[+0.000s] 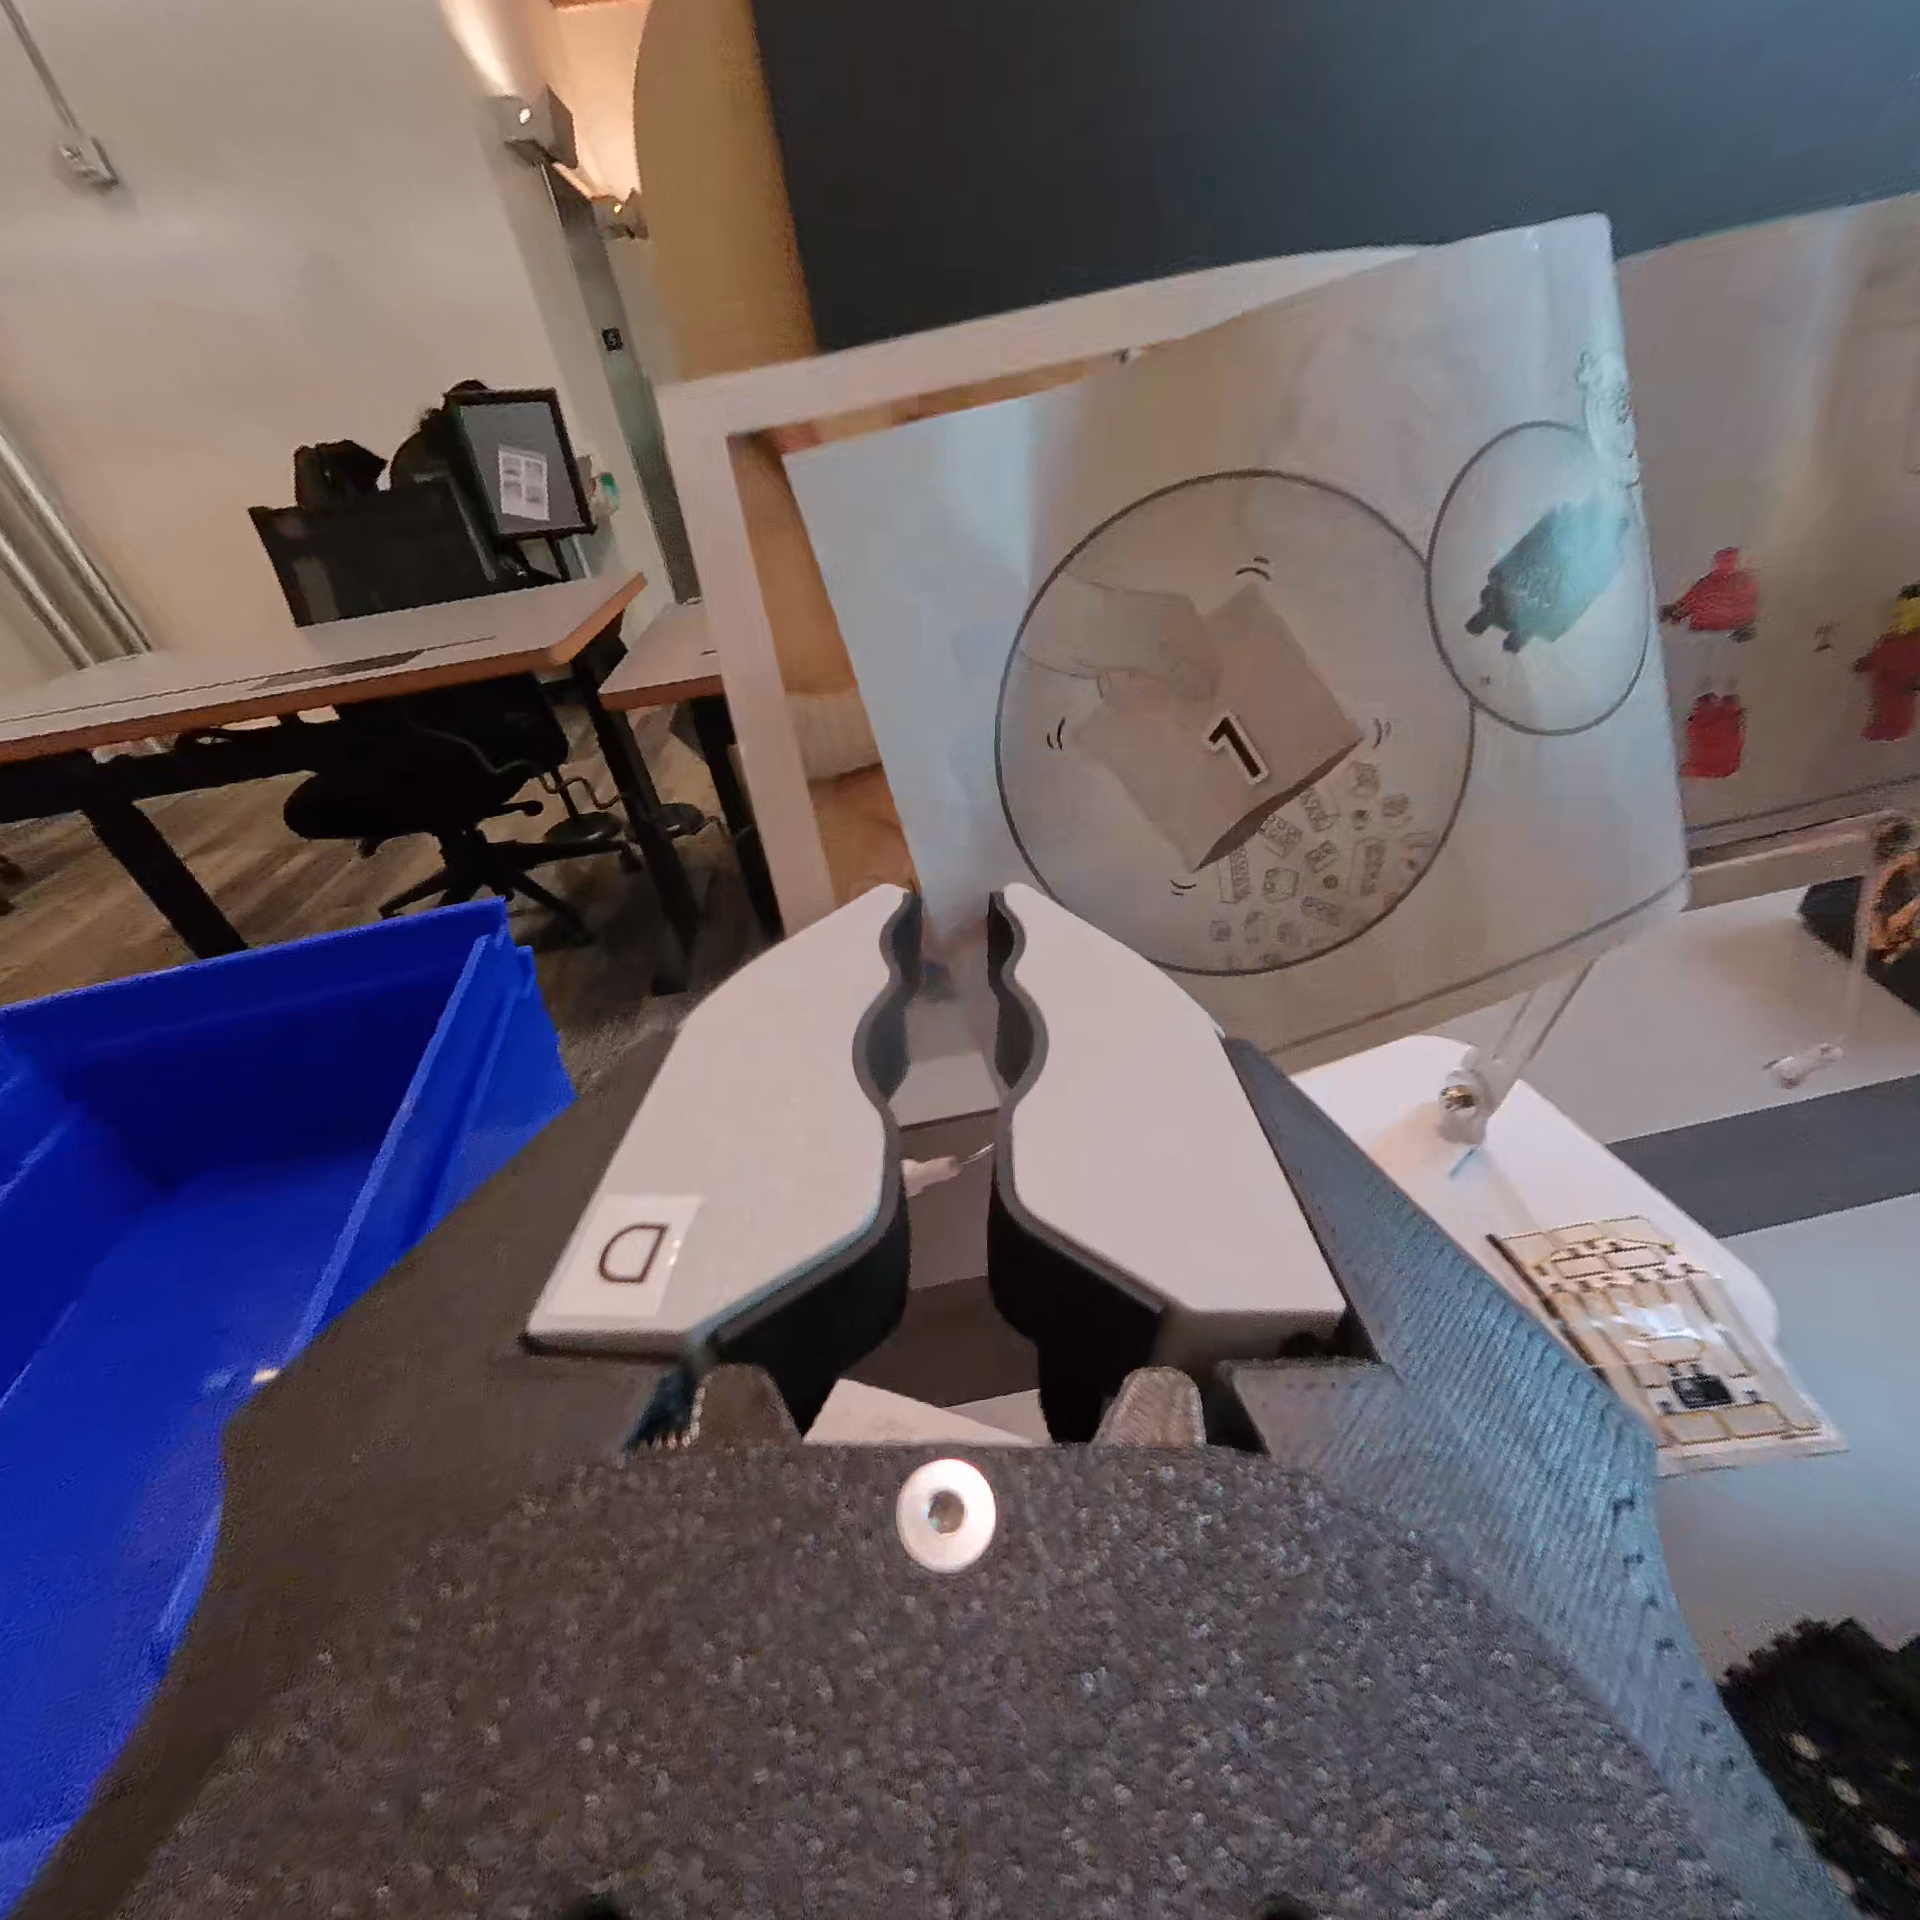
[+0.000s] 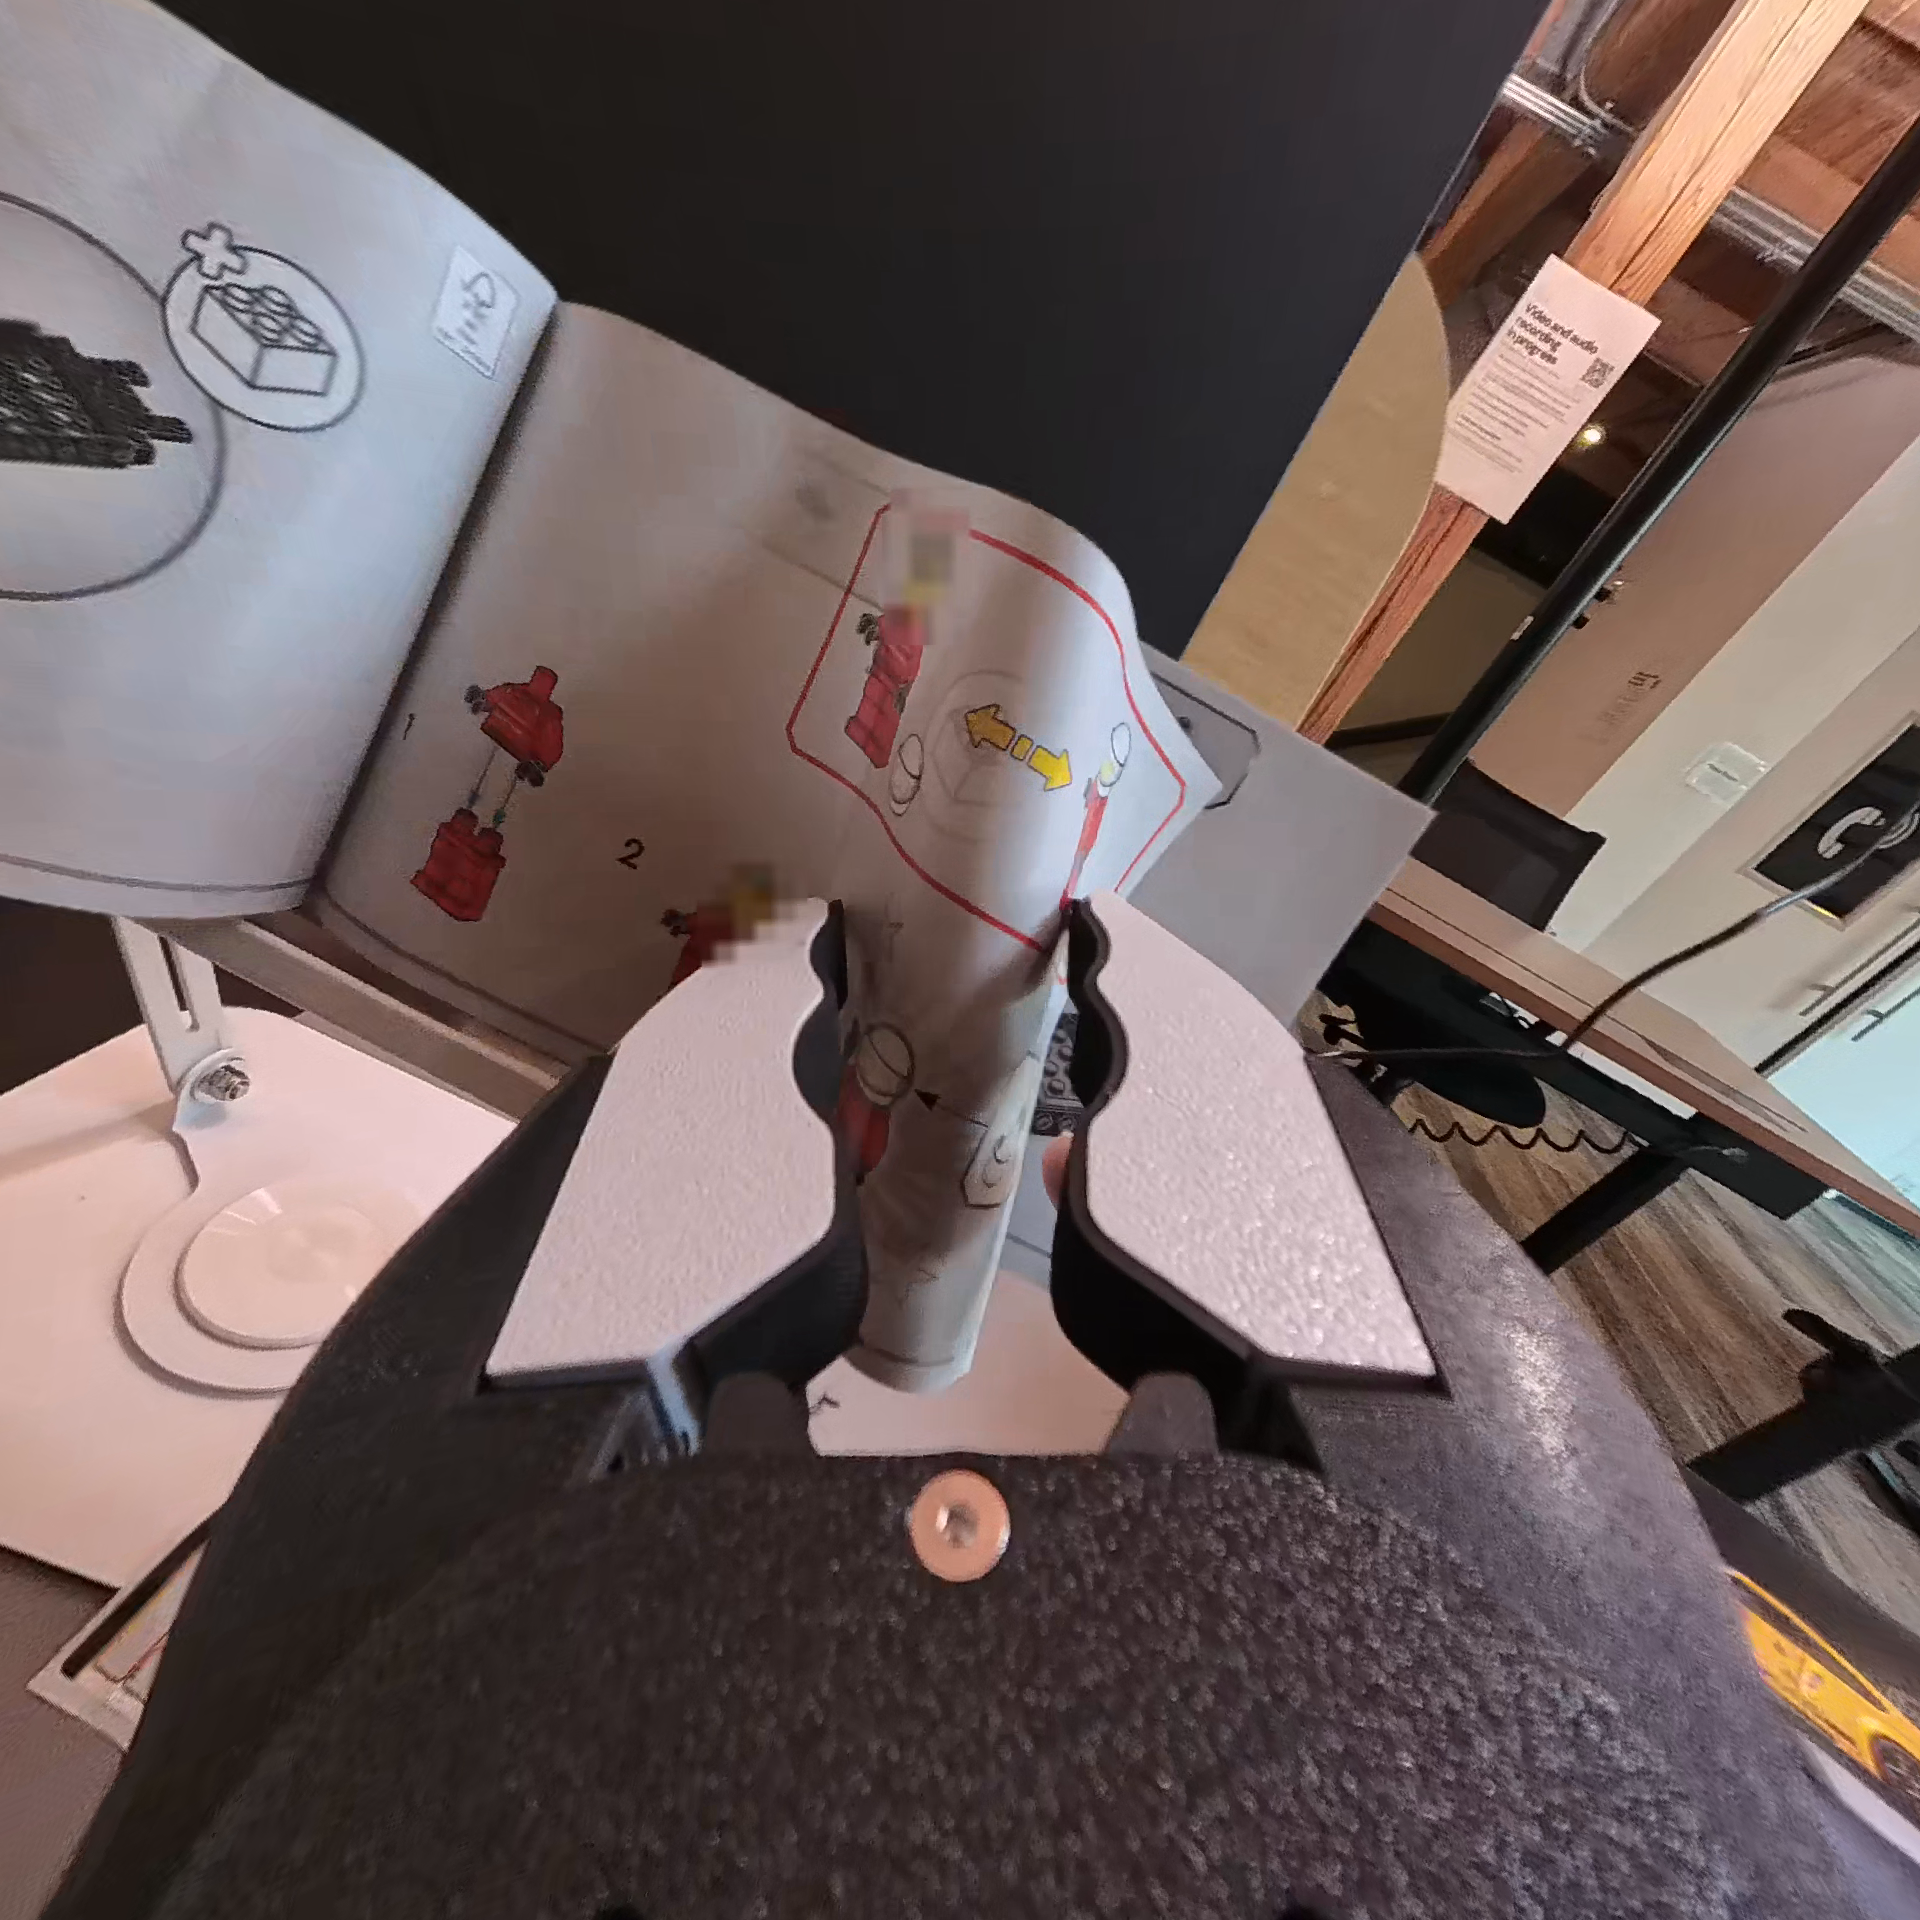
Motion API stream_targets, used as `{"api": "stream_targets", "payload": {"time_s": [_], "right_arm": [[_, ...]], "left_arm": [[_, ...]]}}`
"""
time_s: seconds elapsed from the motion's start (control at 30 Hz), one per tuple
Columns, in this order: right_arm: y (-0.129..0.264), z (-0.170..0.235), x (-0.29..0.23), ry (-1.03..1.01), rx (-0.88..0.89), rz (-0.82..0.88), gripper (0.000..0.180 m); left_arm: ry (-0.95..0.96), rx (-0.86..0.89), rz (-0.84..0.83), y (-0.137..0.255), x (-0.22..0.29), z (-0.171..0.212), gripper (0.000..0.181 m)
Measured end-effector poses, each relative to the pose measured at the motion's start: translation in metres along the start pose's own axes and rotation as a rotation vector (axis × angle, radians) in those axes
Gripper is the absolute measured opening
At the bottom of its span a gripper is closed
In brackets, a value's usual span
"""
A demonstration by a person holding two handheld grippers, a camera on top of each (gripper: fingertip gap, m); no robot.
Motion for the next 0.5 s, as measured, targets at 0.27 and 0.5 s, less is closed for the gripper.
{"api": "stream_targets", "payload": {"time_s": [0.27,0.5], "right_arm": [[0.015,-0.004,-0.008,-0.037,0.070,-0.039,0.029],[0.025,-0.012,-0.042,0.022,0.146,-0.088,0.010]], "left_arm": [[0.035,-0.029,-0.049,-0.001,-0.027,0.009,0.010],[-0.095,0.191,-0.063,0.059,0.002,-0.036,0.001]]}}
Point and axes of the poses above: each gripper's, where its closed fingertips meet, y back along the fingers, z out of its underside, x = y × z across the jaws, the point moved 5 cm from there along y, back along the fingers, and after that the axes turned 14 degrees about -x, right-handed, at the moved point
